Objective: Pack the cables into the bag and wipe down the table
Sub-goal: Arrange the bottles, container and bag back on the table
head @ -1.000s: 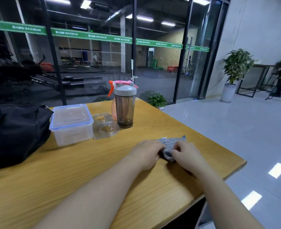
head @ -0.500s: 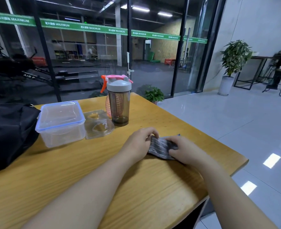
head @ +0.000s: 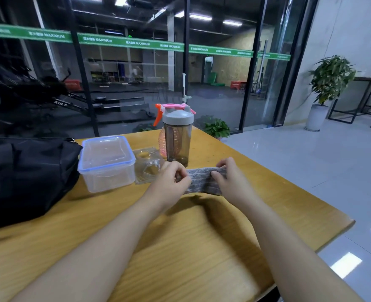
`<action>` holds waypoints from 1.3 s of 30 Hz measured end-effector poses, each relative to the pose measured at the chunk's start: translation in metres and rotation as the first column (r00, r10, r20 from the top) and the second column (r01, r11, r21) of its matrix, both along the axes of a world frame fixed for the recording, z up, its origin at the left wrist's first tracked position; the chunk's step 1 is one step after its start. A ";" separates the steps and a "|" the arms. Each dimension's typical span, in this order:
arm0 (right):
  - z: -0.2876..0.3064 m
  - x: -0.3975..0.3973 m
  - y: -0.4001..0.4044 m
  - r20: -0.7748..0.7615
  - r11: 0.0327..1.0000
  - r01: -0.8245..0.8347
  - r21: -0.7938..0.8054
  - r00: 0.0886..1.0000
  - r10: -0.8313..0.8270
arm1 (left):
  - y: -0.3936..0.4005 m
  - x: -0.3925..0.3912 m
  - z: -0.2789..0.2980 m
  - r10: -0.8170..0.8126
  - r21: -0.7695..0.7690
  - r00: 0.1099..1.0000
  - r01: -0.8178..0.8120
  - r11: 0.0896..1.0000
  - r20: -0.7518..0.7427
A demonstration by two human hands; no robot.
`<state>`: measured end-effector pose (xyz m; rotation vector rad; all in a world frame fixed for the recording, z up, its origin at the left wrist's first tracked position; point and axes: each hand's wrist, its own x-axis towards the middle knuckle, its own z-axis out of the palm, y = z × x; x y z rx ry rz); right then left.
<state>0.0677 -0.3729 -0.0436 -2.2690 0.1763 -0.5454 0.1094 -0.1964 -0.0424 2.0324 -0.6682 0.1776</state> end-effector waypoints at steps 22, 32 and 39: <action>-0.007 0.040 0.164 -0.197 0.954 -0.274 -0.119 0.949 0.247 | 0.169 -0.009 -0.015 0.454 0.304 0.891 -0.437 0.846 0.016; -0.006 0.015 0.169 -0.286 0.799 -0.387 -0.460 0.917 0.279 | 0.181 -0.025 -0.025 0.163 0.700 0.986 -0.095 0.707 -0.031; -0.009 0.000 0.169 -0.318 0.815 -0.426 -0.394 0.895 0.314 | 0.188 -0.041 -0.024 0.157 0.694 0.987 -0.106 0.712 -0.011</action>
